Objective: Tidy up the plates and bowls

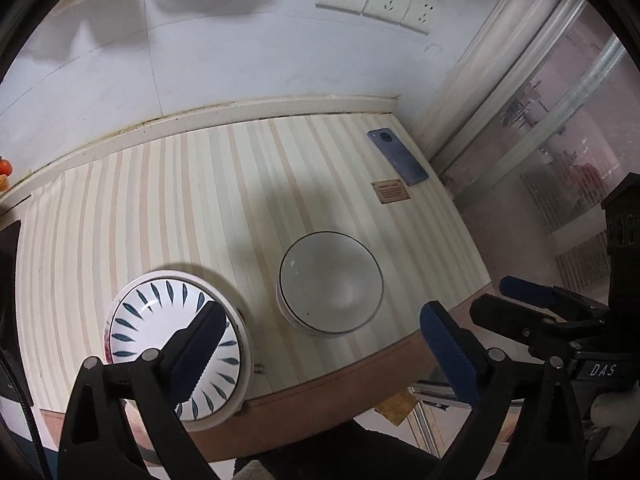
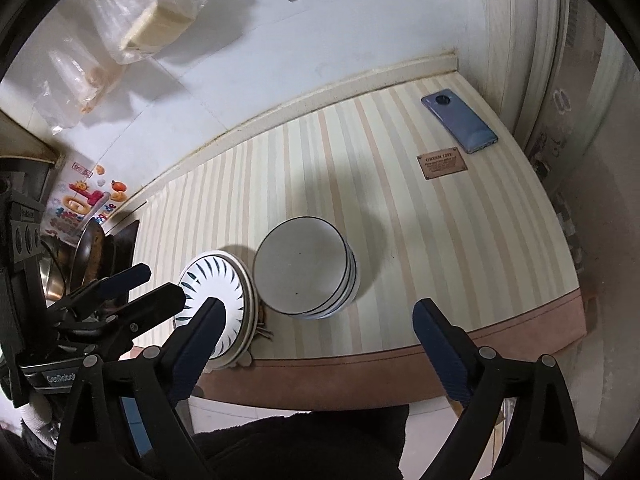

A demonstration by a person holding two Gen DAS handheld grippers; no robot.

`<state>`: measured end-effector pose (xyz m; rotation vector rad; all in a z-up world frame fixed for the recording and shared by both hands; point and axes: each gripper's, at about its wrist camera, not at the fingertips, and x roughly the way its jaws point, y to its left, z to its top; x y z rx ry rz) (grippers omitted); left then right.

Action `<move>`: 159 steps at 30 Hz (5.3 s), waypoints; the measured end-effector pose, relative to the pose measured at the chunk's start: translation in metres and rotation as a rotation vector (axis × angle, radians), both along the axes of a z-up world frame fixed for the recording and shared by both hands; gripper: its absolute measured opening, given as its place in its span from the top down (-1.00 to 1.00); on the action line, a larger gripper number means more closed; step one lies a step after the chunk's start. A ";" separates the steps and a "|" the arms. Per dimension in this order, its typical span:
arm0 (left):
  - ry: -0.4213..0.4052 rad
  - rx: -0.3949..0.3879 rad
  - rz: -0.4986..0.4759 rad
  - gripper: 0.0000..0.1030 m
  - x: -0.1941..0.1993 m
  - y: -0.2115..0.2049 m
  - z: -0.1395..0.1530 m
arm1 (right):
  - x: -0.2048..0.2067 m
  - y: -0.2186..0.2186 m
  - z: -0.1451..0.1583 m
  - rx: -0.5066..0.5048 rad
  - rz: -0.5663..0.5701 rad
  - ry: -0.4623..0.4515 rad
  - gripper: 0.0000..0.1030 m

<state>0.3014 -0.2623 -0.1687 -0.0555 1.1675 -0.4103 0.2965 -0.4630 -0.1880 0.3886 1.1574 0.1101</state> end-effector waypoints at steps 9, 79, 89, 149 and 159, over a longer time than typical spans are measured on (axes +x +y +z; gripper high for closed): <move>0.138 0.051 0.027 -0.93 0.055 -0.012 -0.073 | 0.043 -0.022 -0.085 0.134 0.007 0.135 -0.88; 0.373 -0.177 0.219 -0.11 0.084 0.047 -0.118 | 0.114 0.046 -0.184 0.446 0.144 0.277 -0.21; 0.340 -0.194 0.376 -0.11 0.064 0.124 -0.108 | 0.125 0.126 -0.173 0.451 0.284 0.292 -0.21; -0.029 0.152 0.486 -0.94 -0.027 0.213 -0.032 | 0.063 0.230 -0.063 -0.052 0.354 0.018 -0.87; -0.159 0.150 0.405 -0.94 -0.082 0.219 0.023 | -0.014 0.238 0.006 -0.117 0.213 -0.139 -0.89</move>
